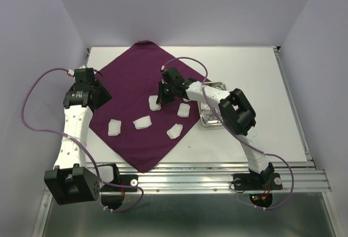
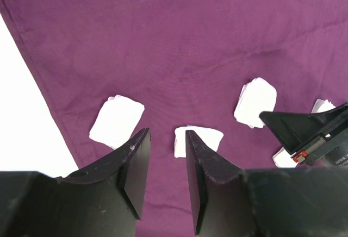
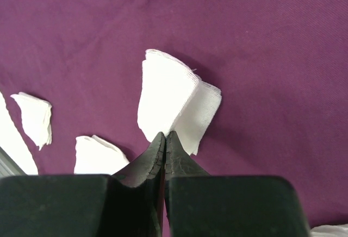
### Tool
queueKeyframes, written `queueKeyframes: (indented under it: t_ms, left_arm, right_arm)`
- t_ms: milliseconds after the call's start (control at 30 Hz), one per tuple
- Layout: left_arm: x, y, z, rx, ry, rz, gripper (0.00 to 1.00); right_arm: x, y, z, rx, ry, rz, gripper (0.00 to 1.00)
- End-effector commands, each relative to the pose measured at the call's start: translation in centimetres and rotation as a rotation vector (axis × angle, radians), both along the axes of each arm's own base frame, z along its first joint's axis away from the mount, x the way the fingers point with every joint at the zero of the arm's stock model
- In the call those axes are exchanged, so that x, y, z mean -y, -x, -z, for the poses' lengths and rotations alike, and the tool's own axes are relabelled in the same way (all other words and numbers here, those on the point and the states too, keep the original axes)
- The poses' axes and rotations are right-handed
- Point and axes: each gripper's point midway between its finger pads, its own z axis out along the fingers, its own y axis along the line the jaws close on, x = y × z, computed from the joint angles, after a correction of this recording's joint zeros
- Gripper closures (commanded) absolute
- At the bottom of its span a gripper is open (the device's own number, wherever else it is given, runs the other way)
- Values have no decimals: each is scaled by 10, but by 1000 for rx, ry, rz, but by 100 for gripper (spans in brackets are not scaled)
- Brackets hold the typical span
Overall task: Prepare the surgical pack
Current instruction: Adjust the medical item in the surgical kit.
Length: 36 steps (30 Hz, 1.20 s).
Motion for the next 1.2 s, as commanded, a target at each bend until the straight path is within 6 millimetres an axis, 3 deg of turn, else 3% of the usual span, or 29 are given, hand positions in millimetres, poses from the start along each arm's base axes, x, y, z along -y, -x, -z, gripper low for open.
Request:
queueKeyframes:
  t_ms: [0, 100, 167, 200, 300, 400, 433, 633, 833, 1033, 1100, 1167]
  left_arm:
    - [-2, -1, -3, 23, -6, 1, 57]
    - [-1, -1, -2, 23, -5, 3, 57]
    - [-1, 0, -1, 20, -4, 3, 57]
    - [0, 0, -1, 22, -3, 5, 57]
    - [0, -1, -3, 25, 3, 7, 57]
    - [1, 0, -6, 31, 3, 7, 57]
    - [1, 0, -6, 33, 3, 7, 57]
    - [-1, 1, -13, 42, -9, 3, 57]
    - [-5, 2, -21, 56, -27, -12, 57]
    - [-13, 4, -29, 59, -57, -43, 57]
    - [-20, 6, -32, 59, -77, -70, 57]
    - [-26, 6, -38, 63, -92, -94, 57]
  right_arm:
    - [5, -7, 8, 18, 18, 28, 99]
    - [8, -6, 14, 15, 33, 30, 99]
    - [9, -5, 16, 10, 37, 30, 91]
    - [9, -4, 14, 9, 32, 28, 83]
    - [8, -4, 6, 16, 18, 27, 71]
    - [12, -7, -16, 56, 7, 49, 45]
    - [14, -7, -13, 54, 16, 53, 43]
    - [23, -3, -52, 113, -15, 75, 37]
    - [29, 20, -69, 232, 101, 66, 36]
    - [-6, 67, -71, 444, 254, -84, 36]
    - [-11, 69, -74, 550, 341, -103, 35]
    - [-24, 83, -63, 602, 405, -147, 34]
